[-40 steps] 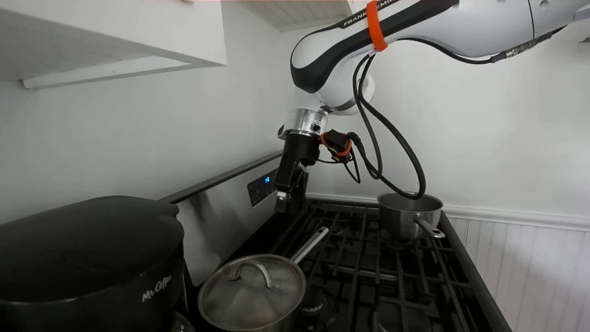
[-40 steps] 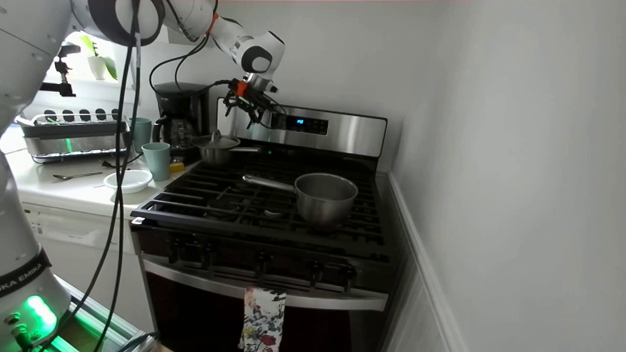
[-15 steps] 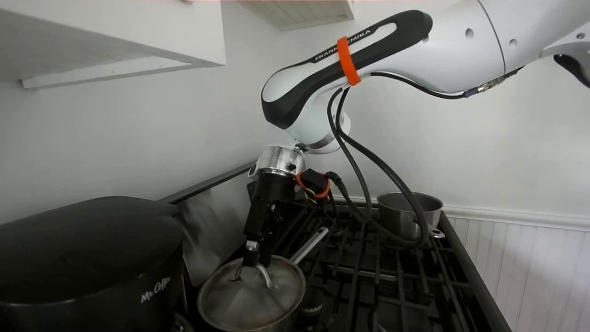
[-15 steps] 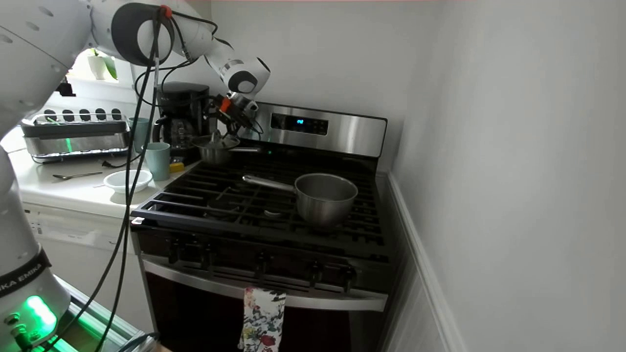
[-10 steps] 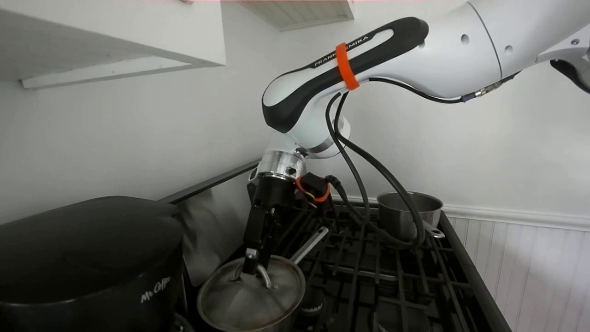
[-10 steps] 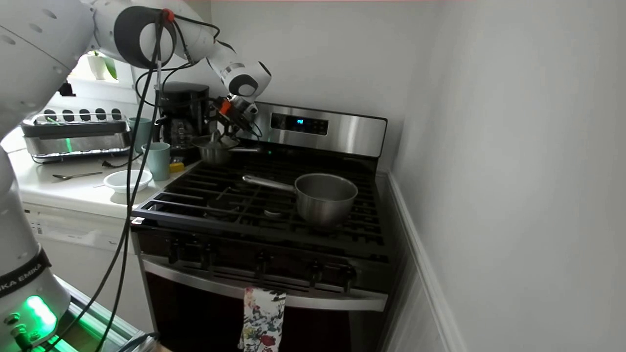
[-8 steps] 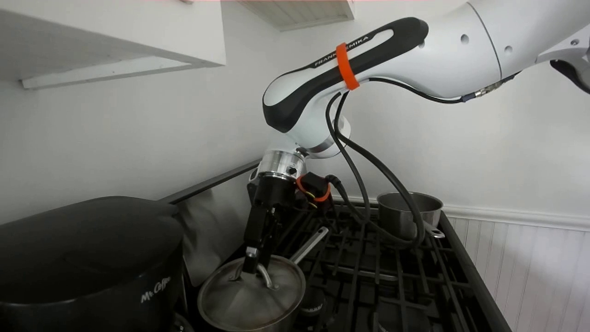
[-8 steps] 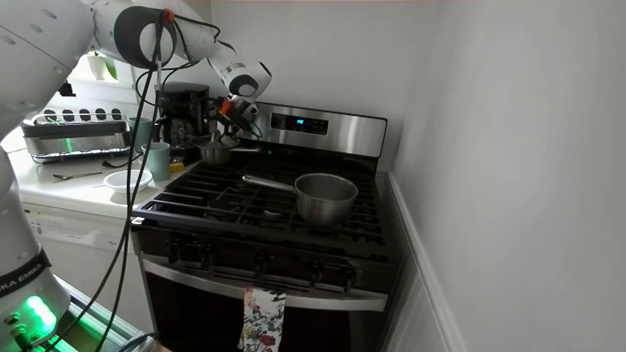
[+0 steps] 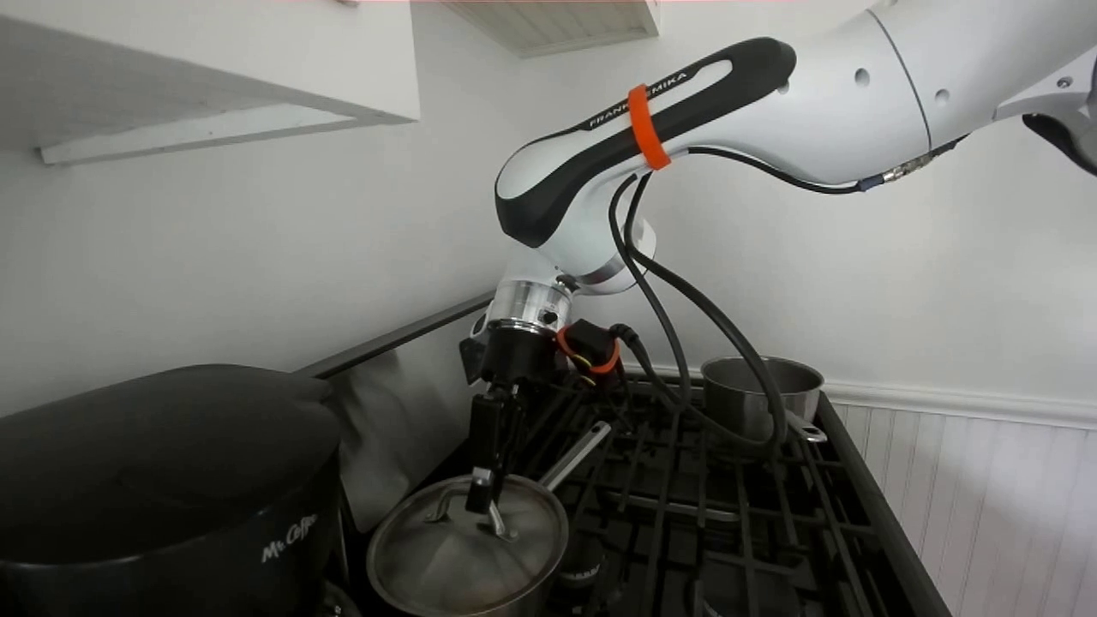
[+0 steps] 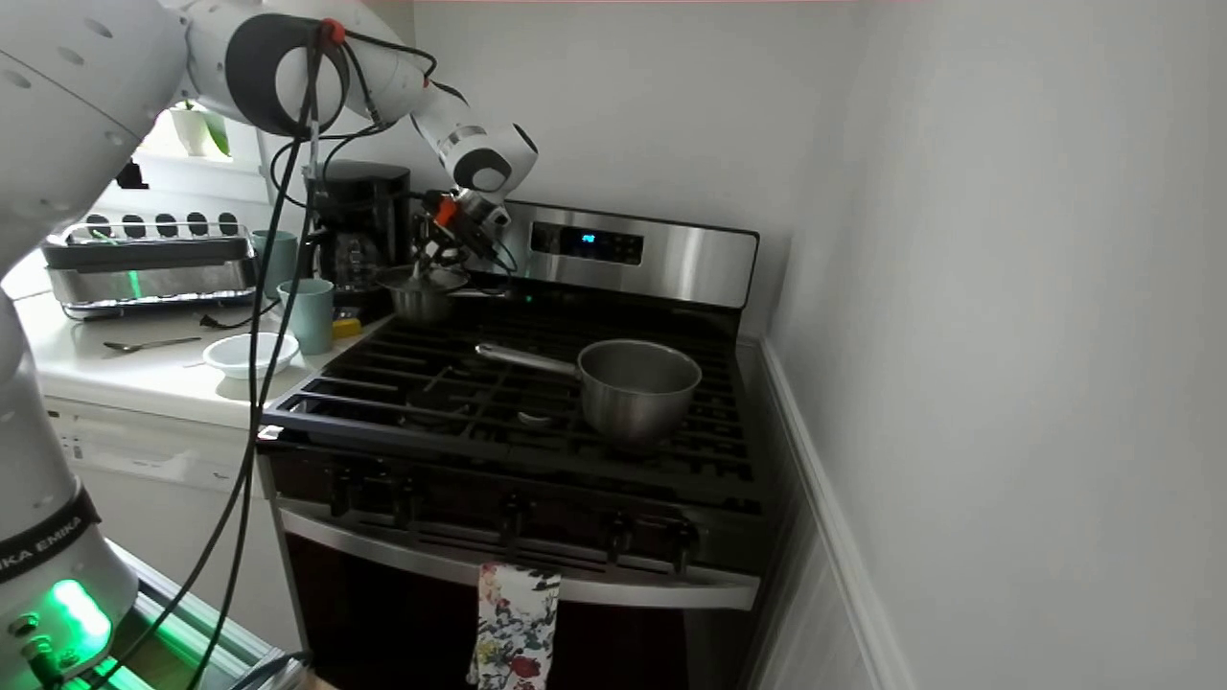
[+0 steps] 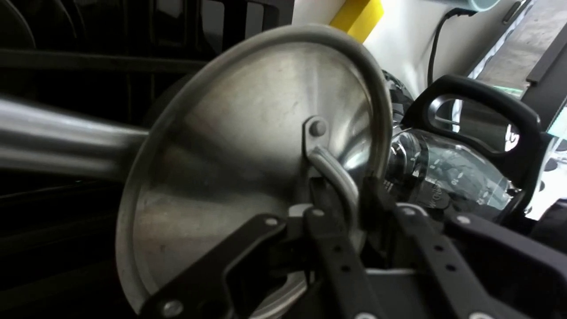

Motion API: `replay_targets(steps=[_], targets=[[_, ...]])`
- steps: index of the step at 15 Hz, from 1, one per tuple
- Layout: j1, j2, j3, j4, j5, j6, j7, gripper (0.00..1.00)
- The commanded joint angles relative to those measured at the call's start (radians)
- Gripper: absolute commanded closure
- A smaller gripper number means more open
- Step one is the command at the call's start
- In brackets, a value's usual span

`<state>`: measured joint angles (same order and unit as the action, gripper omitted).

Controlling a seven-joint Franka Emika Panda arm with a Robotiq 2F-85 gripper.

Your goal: Move the open pot to the back right plate of the stove then place the lid on it

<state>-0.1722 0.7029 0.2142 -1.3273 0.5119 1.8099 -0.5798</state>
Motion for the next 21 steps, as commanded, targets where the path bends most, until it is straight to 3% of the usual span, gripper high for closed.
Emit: replay_targets(steps=[1, 3, 4, 12, 14, 16, 21], targets=[[-0.010, 0.020, 0.000, 0.038, 0.031, -0.033, 0.012, 0.93], [-0.011, 0.020, -0.001, 0.044, 0.034, -0.034, 0.016, 0.88], [-0.012, 0.021, -0.001, 0.045, 0.034, -0.035, 0.017, 0.64], [-0.019, 0.034, -0.002, 0.056, 0.076, -0.022, 0.064, 0.10], [-0.019, 0.038, 0.000, 0.059, 0.097, -0.021, 0.076, 0.19], [-0.016, 0.042, -0.004, 0.062, 0.118, -0.023, 0.093, 0.41], [-0.012, 0.055, -0.011, 0.073, 0.141, -0.024, 0.121, 0.79]])
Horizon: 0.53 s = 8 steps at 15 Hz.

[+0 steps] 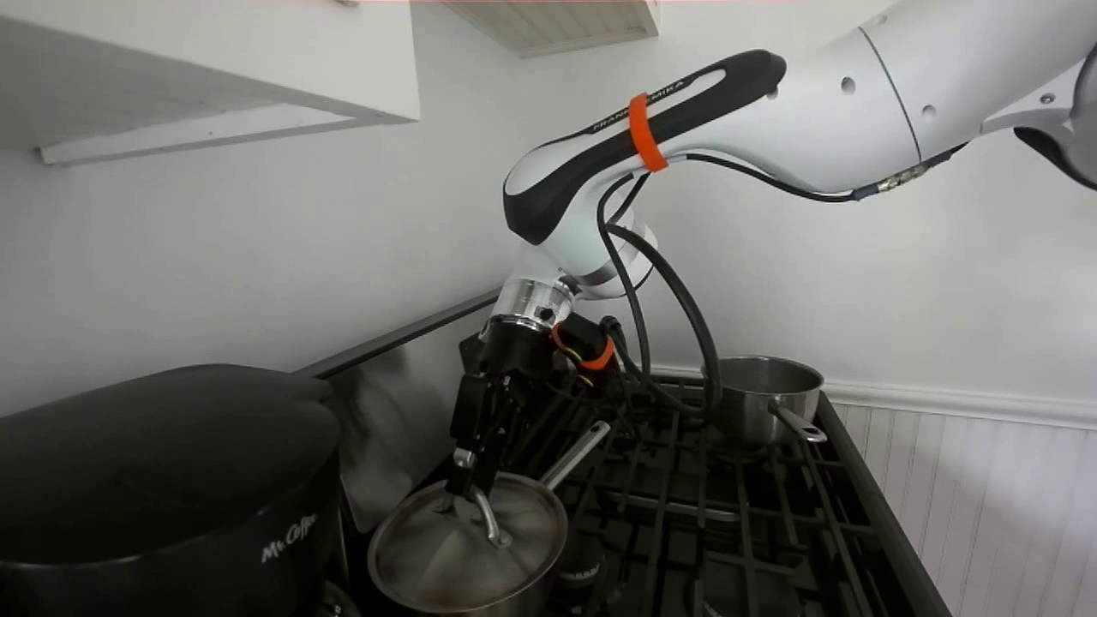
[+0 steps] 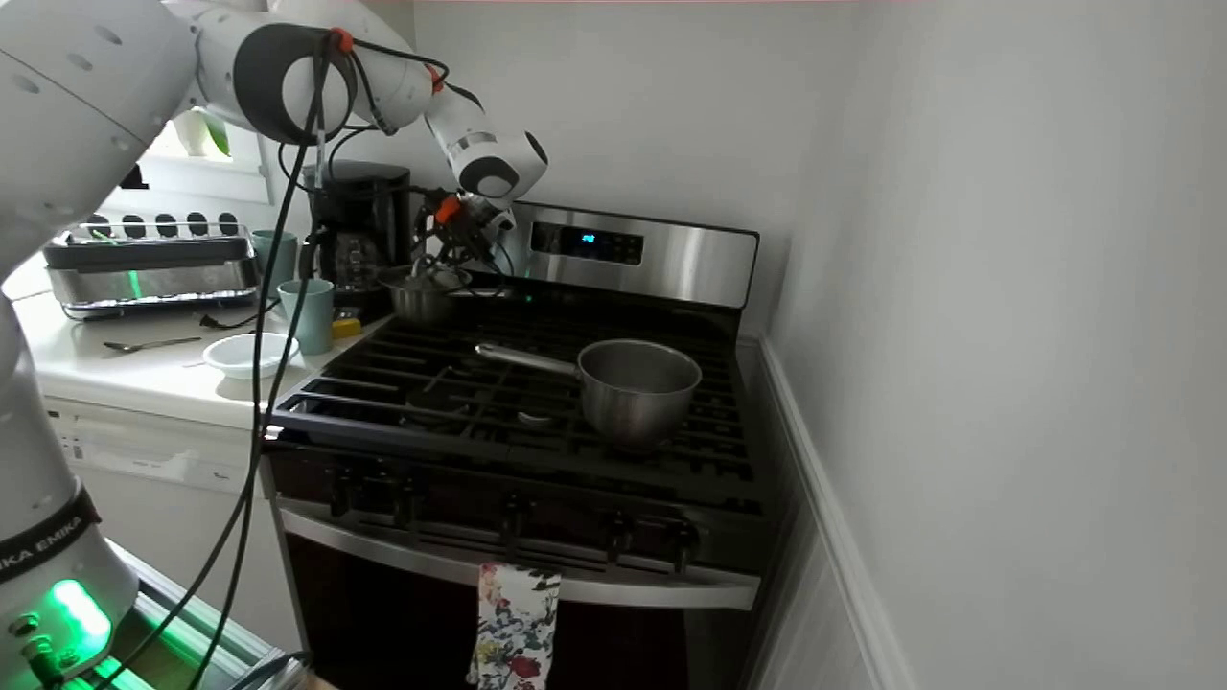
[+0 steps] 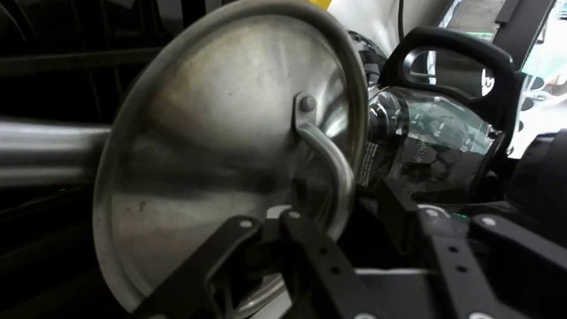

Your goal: Move the open pot to the back right plate of the stove then place the lid on it

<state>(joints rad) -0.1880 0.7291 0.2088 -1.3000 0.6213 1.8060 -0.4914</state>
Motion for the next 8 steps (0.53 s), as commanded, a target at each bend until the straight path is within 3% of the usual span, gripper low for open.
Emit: replay_targets(steps=[1, 3, 8], targets=[[0.002, 0.030, -0.003, 0.047, 0.036, -0.021, 0.027, 0.84], [0.004, 0.030, -0.005, 0.048, 0.032, -0.022, 0.028, 0.98], [0.002, 0.031, -0.005, 0.049, 0.030, -0.029, 0.021, 0.96]])
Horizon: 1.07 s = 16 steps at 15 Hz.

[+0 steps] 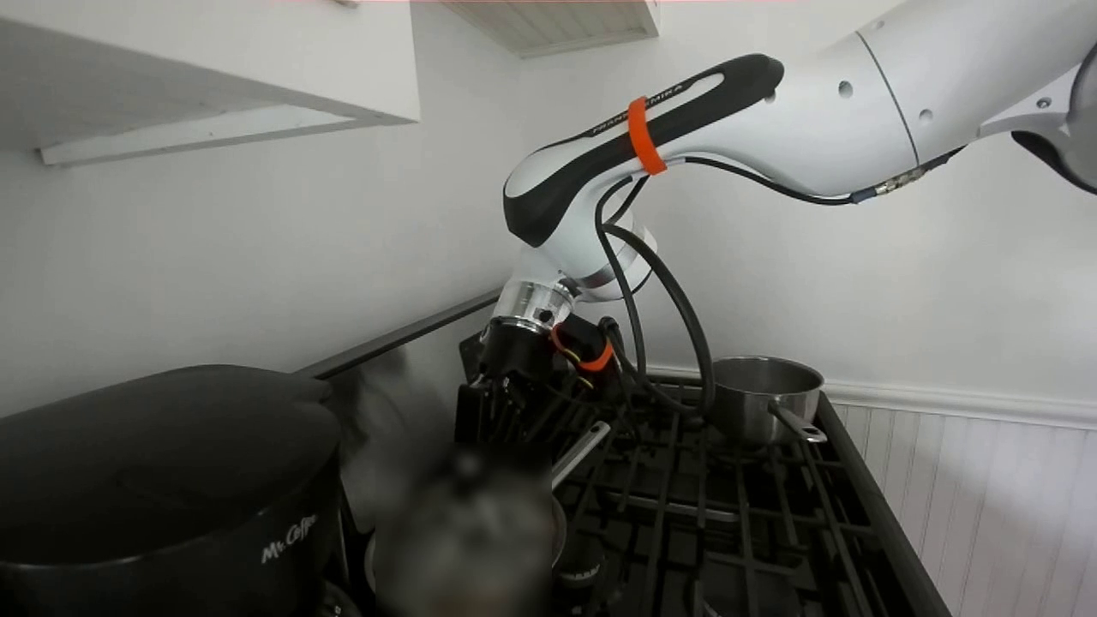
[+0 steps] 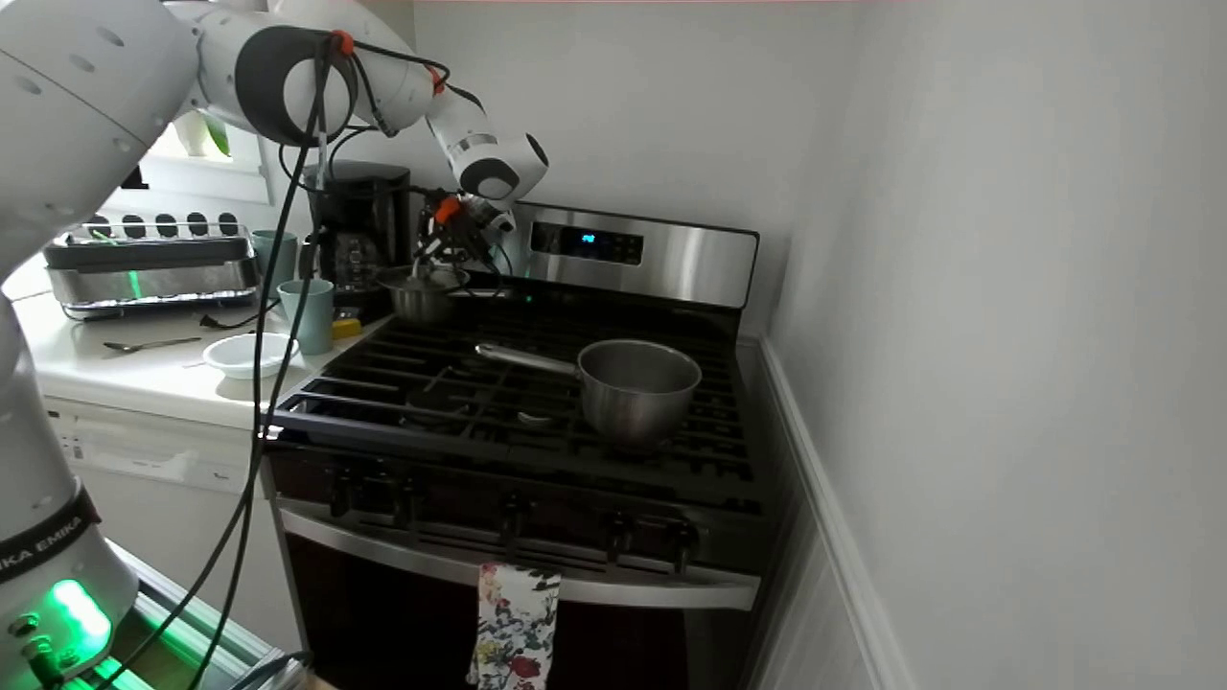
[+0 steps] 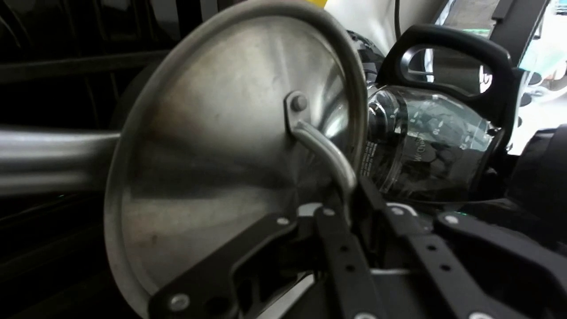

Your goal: Move the open pot to the back right plate of the stove then place the lid on it

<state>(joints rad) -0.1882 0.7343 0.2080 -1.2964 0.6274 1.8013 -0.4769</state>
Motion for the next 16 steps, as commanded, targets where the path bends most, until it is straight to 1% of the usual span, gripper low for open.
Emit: replay_targets(steps=[1, 2, 3, 4, 10, 11, 12, 13, 14, 16], targets=[[0.002, 0.027, -0.005, 0.047, 0.022, -0.026, 0.006, 0.96], [0.002, 0.029, -0.005, 0.050, 0.022, -0.029, 0.007, 0.60], [0.002, 0.032, -0.004, 0.054, 0.022, -0.030, 0.005, 0.58], [0.002, 0.039, -0.002, 0.062, 0.025, -0.027, 0.003, 0.53], [-0.006, 0.089, 0.024, 0.115, 0.060, -0.037, -0.038, 0.11], [-0.007, 0.096, 0.026, 0.121, 0.066, -0.042, -0.047, 0.13], [-0.007, 0.099, 0.028, 0.124, 0.073, -0.049, -0.053, 0.19], [-0.008, 0.099, 0.025, 0.126, 0.073, -0.057, -0.053, 0.34], [-0.011, 0.099, 0.025, 0.125, 0.077, -0.060, -0.056, 0.43], [-0.016, 0.095, 0.022, 0.120, 0.080, -0.066, -0.058, 0.57]])
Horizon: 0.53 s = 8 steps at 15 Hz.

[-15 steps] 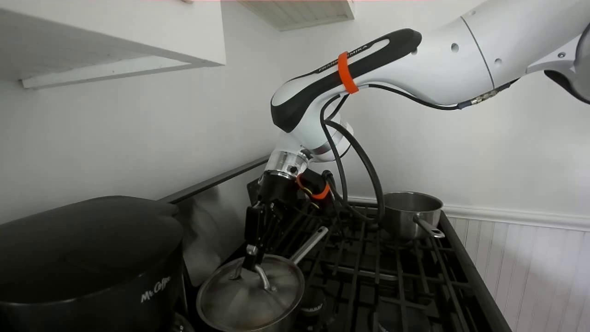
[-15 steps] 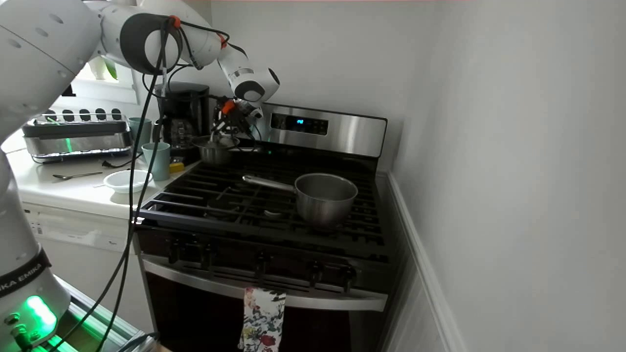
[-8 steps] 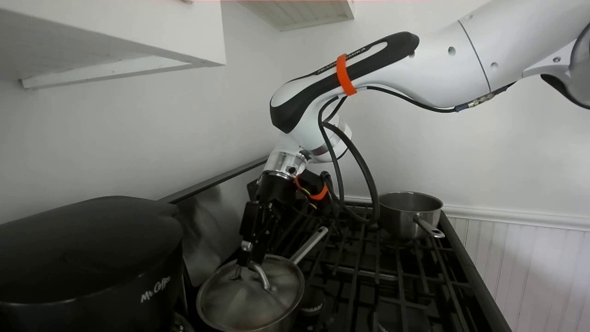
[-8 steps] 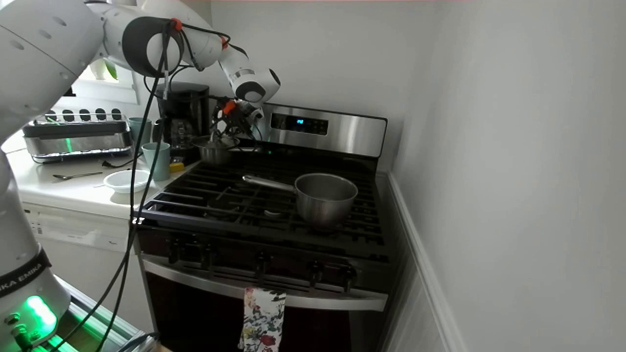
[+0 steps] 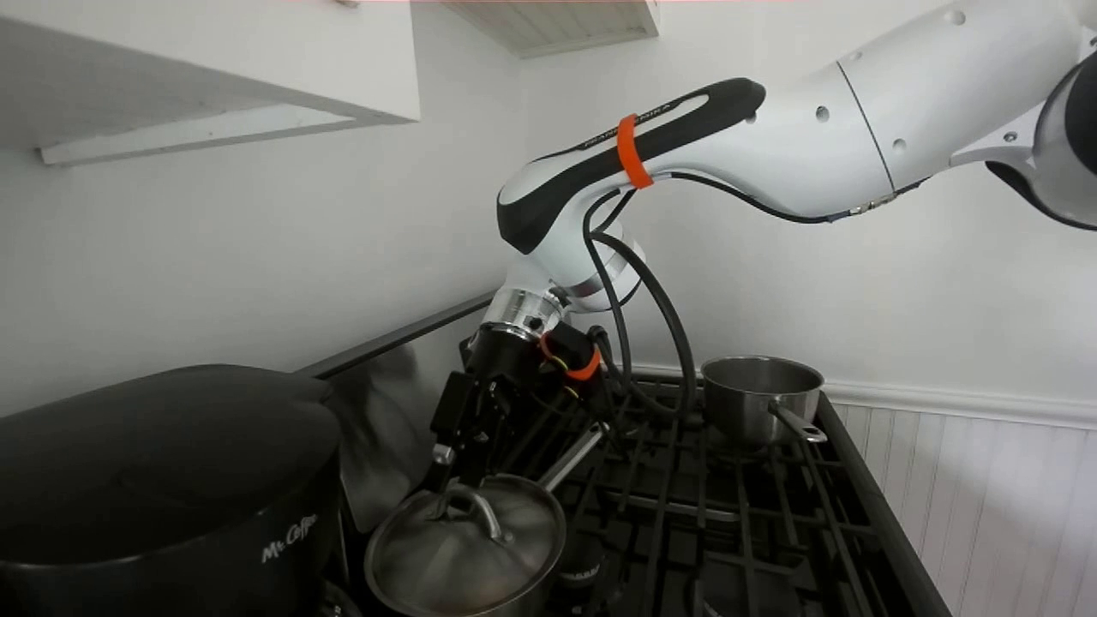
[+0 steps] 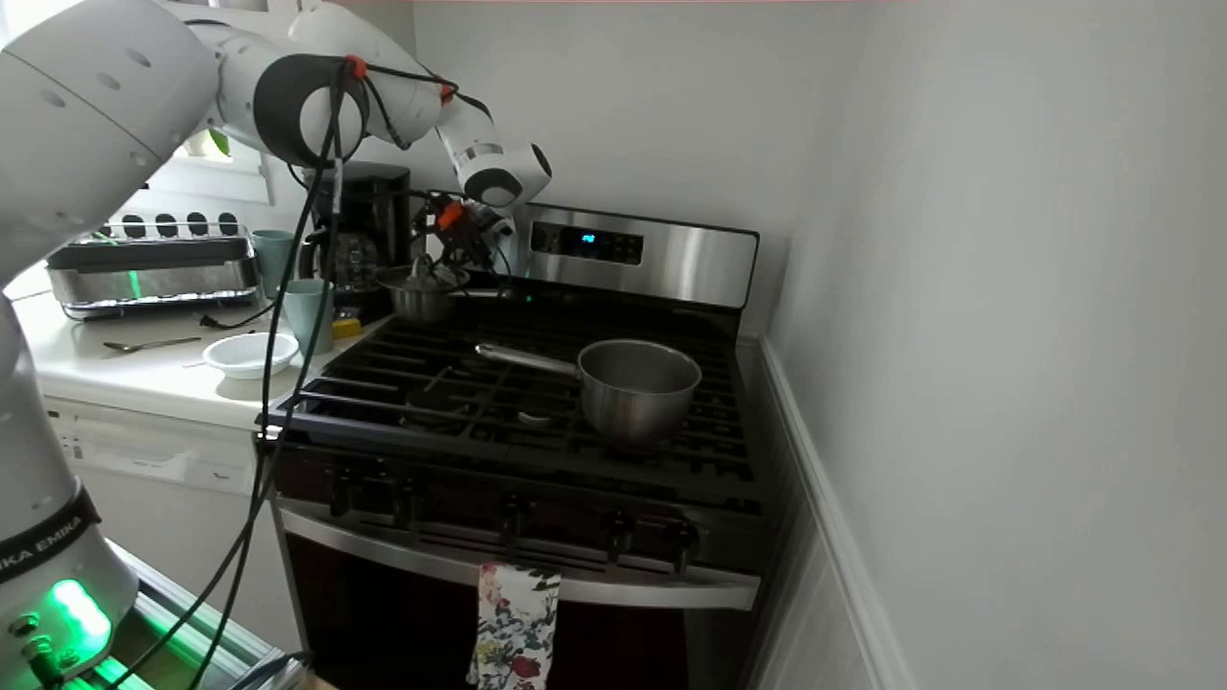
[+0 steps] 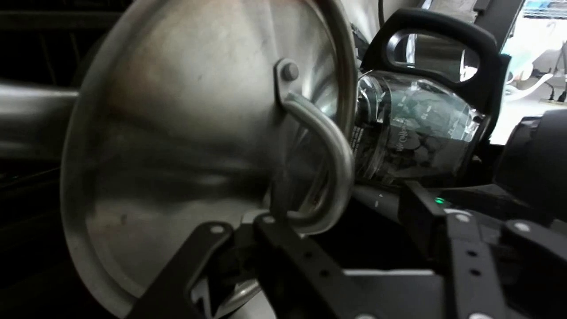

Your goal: Move the open pot to the back right plate of the stove then place the lid on it

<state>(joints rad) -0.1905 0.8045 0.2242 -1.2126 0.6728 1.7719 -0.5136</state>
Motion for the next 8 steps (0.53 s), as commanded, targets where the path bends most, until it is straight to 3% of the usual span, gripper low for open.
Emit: replay_targets(steps=[1, 6, 8], targets=[[-0.016, 0.025, 0.006, 0.035, 0.036, -0.041, -0.022, 0.66], [-0.023, 0.034, 0.005, 0.045, 0.042, -0.102, -0.039, 0.98], [-0.020, 0.039, 0.001, 0.049, 0.044, -0.127, -0.044, 0.99]])
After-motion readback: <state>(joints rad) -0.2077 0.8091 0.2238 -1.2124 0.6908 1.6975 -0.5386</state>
